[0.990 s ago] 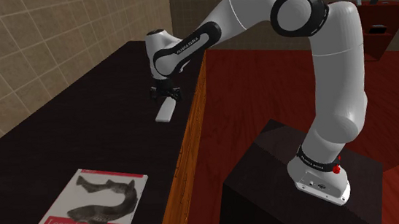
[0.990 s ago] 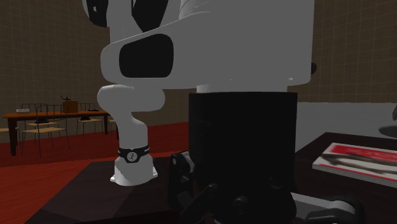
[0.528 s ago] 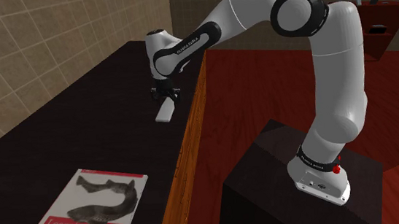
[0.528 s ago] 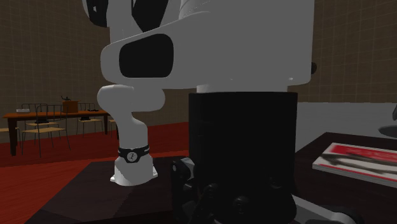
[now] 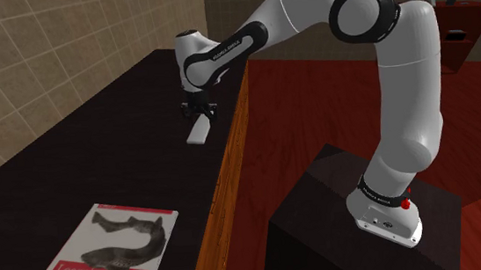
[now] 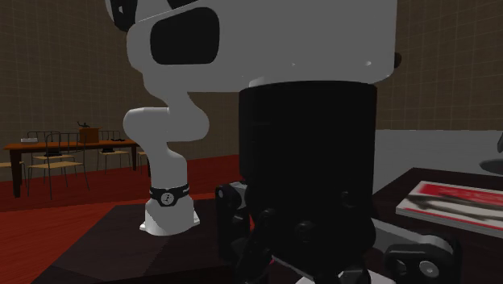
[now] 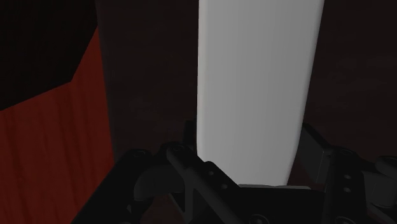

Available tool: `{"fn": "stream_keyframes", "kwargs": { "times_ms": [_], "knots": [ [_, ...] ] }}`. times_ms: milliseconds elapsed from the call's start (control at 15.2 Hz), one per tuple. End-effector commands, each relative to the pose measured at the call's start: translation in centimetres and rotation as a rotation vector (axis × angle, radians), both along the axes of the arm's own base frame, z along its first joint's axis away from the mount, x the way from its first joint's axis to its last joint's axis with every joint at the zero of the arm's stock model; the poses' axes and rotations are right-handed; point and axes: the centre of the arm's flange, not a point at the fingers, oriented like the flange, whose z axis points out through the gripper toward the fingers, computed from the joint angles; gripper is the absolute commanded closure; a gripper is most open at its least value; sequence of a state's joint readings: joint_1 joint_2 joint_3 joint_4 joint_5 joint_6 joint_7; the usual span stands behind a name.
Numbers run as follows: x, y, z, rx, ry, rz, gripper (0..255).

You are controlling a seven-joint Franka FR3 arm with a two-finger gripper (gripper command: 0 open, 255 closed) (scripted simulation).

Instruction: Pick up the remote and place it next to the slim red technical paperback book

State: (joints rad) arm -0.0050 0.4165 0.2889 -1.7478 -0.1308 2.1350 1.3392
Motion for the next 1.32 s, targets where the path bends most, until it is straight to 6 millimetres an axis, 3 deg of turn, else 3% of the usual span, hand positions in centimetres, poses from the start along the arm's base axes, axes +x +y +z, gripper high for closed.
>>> {"fn": "stream_keyframes", "kwargs": {
  "times_ms": [0,792,1254],
  "knots": [
    [0.1,0.0,1.1,0.000,0.000,0.000,255],
    [0.1,0.0,7.0,0.000,0.000,0.000,255],
    [-2.0,9.0,7.1,0.000,0.000,0.000,255]
  ]
}}
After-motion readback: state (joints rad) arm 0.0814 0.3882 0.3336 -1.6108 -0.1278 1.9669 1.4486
